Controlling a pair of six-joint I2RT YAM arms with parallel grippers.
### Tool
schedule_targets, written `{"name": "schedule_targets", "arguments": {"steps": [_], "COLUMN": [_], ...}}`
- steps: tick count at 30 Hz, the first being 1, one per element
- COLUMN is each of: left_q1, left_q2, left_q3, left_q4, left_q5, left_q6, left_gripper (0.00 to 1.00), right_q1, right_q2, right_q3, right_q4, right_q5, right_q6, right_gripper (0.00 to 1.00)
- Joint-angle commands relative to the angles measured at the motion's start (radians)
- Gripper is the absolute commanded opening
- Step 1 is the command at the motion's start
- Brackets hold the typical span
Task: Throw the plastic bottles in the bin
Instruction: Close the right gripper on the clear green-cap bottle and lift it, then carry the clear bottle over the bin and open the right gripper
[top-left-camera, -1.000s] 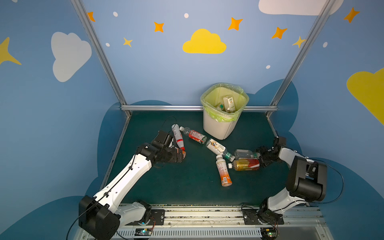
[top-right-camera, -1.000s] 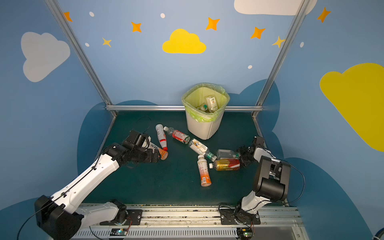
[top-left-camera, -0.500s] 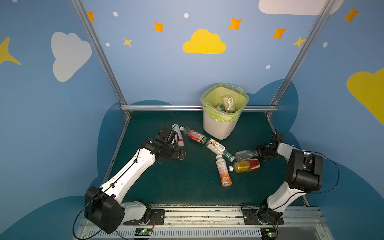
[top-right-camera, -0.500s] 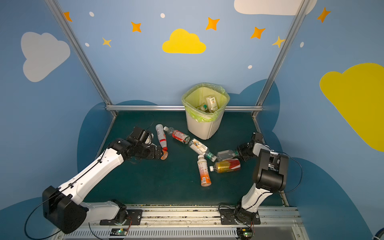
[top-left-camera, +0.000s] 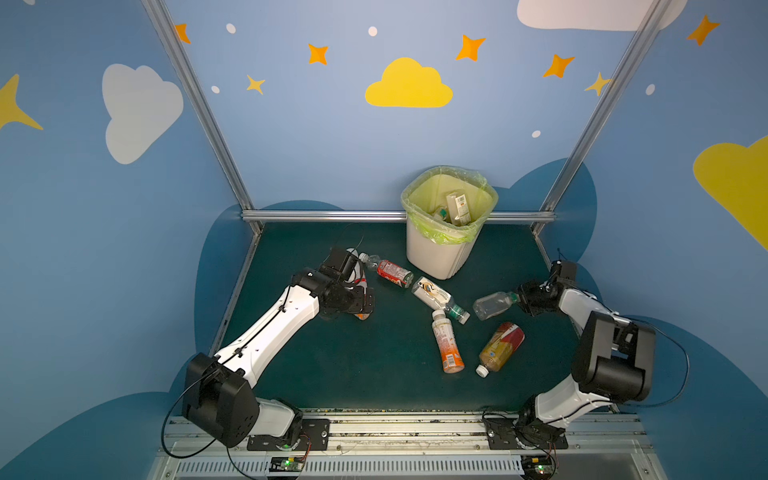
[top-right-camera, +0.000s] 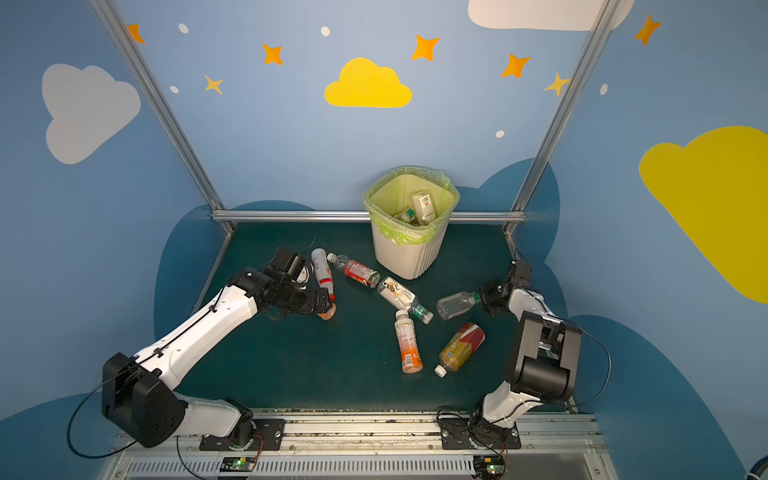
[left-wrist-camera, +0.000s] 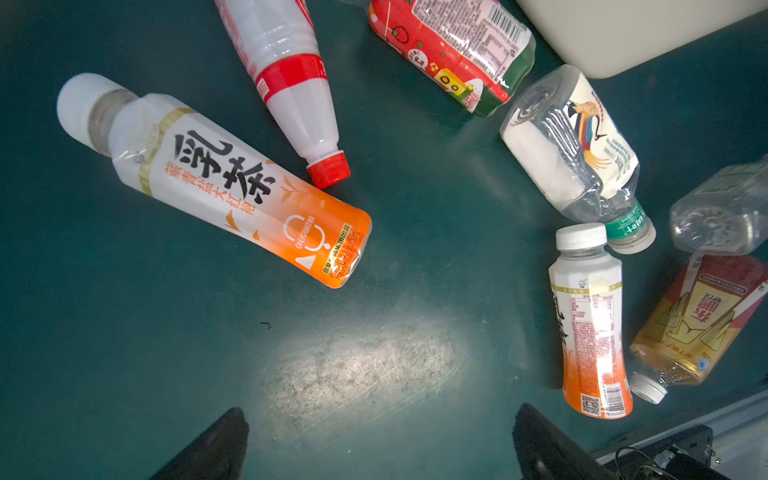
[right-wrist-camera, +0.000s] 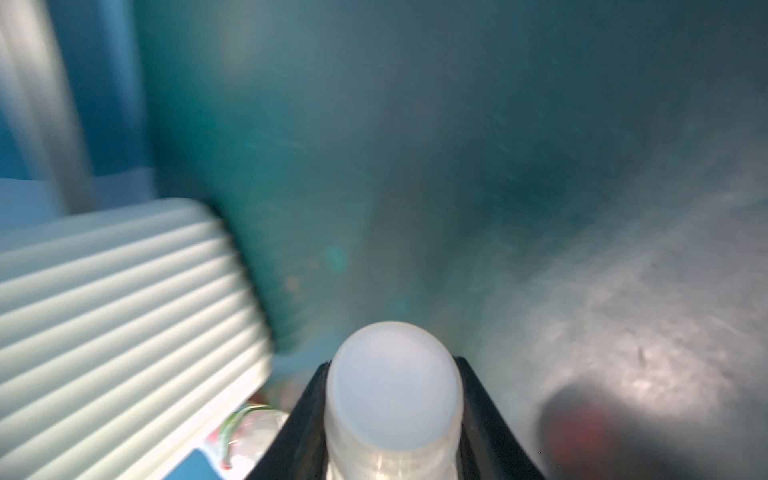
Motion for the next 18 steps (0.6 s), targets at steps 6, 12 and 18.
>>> {"name": "schedule_targets", "arguments": {"steps": [6,12,18], "left_q1": [0.004,0.005,0.004], "left_q2": [0.008,-0.009,-0.035], "left_q3": [0.034,0.041,0.049], "left_q4": [0.0,0.005,0.027], "left_q5": [0.026,0.023,0.025], "left_q6": [0.01,0.008,-0.003], "left_gripper": [1.0,1.0,1.0], "right_q1": [-0.002,0.014,0.112], "right_q2": [-0.294,-0.664,-0.88], "right_q3": [-0.049,-0.065,0.072], "right_q4": [0.127,0.204,0.291], "right_q5": [0.075,0.304,0.488], "right_q6": [0.128,0.111,-0.053], "right_gripper": [0.27,0.27,0.27]}}
